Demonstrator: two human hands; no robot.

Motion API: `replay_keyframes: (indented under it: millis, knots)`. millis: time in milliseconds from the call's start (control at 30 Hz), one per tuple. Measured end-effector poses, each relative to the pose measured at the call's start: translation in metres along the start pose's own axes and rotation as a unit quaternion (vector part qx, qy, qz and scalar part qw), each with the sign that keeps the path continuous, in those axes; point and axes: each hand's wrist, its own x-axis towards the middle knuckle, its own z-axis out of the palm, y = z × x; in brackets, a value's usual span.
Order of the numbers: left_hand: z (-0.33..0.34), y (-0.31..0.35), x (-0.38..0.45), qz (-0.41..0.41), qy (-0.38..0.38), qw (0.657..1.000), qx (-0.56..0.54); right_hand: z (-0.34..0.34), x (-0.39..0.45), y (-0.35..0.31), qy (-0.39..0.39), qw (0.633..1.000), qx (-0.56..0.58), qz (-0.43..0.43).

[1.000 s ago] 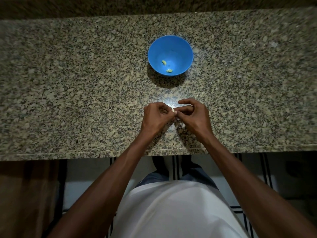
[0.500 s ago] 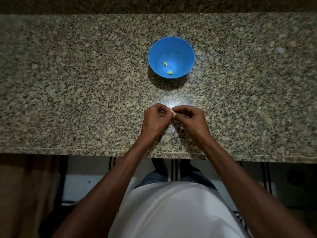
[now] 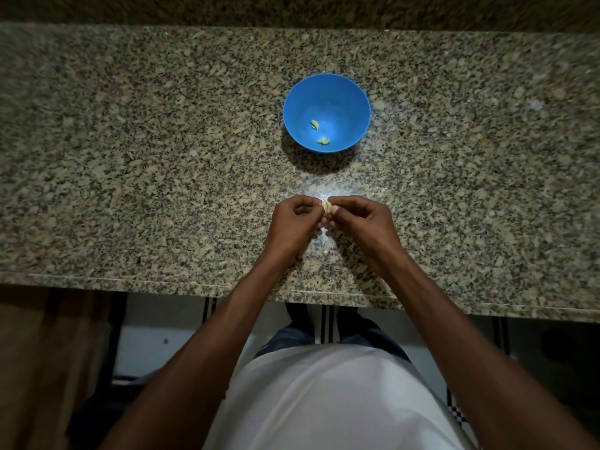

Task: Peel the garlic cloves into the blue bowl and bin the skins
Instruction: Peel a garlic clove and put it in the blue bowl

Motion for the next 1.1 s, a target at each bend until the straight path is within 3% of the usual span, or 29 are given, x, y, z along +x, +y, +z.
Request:
replay_keyframes:
  millis: [167,467,800,1100]
  knots:
    - [-0.005,0.0,0.001,-0.013,-0.039,0.999,-0.034,-0.004,0.0,-0.002,-0.007,1.0,-0.005,0.004]
    - [-0.01,0.0,-0.001,-0.012,-0.063,0.996,-0.069,-0.004,0.0,-0.002,-0.006,0.992,-0.115,-0.059]
    - [-0.015,-0.003,0.001,0.008,-0.073,0.994,-0.079,-0.007,-0.001,-0.004,-0.014,0.994,-0.096,-0.04]
    - [-0.011,-0.001,-0.002,0.04,-0.05,0.998,-0.019,-0.007,-0.004,-0.006,-0.05,0.998,-0.035,-0.006]
